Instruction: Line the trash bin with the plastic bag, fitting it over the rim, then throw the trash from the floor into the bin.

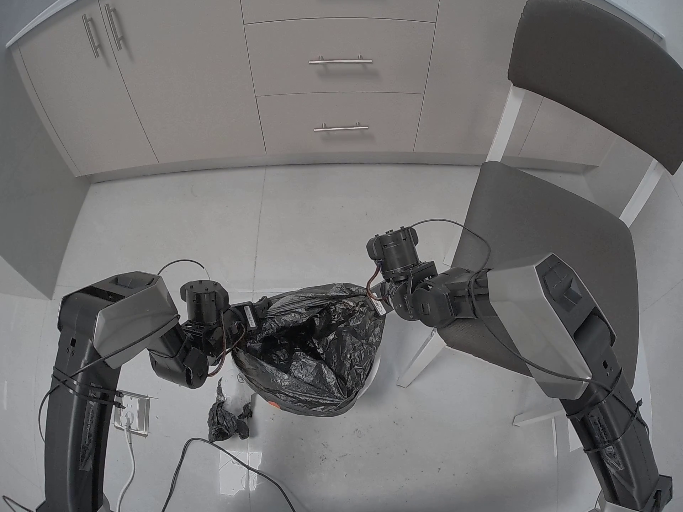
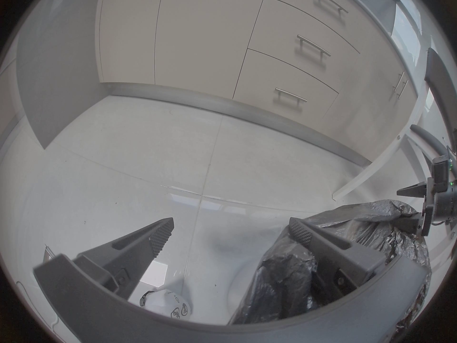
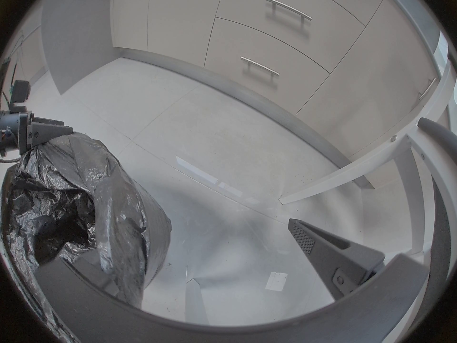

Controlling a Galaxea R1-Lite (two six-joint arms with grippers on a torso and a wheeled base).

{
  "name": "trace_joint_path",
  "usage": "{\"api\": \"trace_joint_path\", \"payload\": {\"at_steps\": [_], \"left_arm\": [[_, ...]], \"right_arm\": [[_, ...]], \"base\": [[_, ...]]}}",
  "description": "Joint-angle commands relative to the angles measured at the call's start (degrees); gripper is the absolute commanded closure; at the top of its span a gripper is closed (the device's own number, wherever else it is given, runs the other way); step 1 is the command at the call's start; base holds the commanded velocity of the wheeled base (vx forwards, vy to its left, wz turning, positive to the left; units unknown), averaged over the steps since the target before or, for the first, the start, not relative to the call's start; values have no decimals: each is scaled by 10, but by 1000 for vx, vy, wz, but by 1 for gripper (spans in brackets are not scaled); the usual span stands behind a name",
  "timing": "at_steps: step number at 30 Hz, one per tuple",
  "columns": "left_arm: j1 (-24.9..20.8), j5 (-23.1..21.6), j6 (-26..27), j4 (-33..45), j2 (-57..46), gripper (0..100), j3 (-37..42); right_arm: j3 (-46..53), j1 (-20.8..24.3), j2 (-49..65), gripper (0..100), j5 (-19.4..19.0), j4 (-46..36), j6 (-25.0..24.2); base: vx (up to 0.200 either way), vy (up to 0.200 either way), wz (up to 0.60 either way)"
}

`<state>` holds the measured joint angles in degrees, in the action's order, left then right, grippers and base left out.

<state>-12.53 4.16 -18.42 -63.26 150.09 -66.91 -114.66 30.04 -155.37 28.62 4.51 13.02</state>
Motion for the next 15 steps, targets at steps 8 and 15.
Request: {"api": "trace_joint_path", "payload": {"at_steps": [8, 15], "left_arm": [[1, 1, -1, 1, 4, 0, -3], [-1, 1, -2, 0, -30, 0, 13]], "right_arm": [[1, -2, -10, 0, -2, -3, 3], [1, 18, 33, 0, -2, -39, 7]], "base": [[0, 0, 0], [0, 0, 0]]}}
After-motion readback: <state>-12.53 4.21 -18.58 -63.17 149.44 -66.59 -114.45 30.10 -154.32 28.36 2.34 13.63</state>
